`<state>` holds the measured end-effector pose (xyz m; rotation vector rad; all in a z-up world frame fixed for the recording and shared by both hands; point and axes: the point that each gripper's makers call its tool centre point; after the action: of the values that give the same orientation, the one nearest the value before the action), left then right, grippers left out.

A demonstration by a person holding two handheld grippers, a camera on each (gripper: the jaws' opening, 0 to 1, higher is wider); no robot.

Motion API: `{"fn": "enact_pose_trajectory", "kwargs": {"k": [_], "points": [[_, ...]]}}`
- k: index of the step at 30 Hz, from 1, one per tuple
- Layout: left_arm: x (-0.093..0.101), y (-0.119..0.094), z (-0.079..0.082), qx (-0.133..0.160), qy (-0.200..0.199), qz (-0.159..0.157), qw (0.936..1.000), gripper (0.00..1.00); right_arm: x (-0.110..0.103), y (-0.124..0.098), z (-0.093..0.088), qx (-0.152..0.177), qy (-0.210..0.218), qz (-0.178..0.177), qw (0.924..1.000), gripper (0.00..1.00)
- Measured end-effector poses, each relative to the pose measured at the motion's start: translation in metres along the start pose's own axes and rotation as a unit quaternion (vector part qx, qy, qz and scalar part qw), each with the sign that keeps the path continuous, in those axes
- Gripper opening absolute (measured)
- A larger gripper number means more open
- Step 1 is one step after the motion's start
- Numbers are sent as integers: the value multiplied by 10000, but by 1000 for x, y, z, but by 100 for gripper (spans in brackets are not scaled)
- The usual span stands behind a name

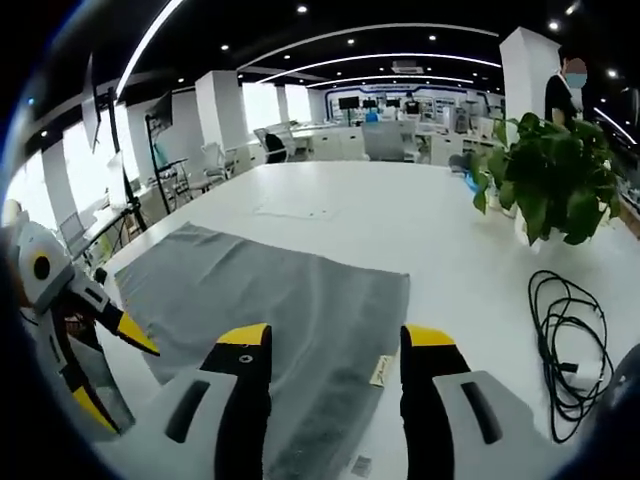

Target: Fold the towel on the table until its edges align and the towel forms a compact rectangular stack.

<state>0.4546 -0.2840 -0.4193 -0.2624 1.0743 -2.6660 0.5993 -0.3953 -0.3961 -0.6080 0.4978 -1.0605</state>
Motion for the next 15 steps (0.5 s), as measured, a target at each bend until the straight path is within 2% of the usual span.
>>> {"fn": "enact_pose_trajectory", "kwargs": {"k": [5, 15], "points": [[6, 10, 12, -65, 131, -146, 9998, 63, 2, 4, 9, 59, -53, 15, 10000, 50], [9, 23, 22, -156, 320, -294, 9989, 62, 9, 13, 23, 105, -84, 51, 9999, 49]]}}
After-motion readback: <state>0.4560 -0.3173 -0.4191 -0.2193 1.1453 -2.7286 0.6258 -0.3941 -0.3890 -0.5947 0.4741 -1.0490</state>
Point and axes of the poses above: the point that each gripper's makers call its tool centre point, and the gripper's own axes: y roughly forward along the fingers, x roughly to its right, z roughly out of its top, and after that the axes turned 11 degrees about -x, right-handed
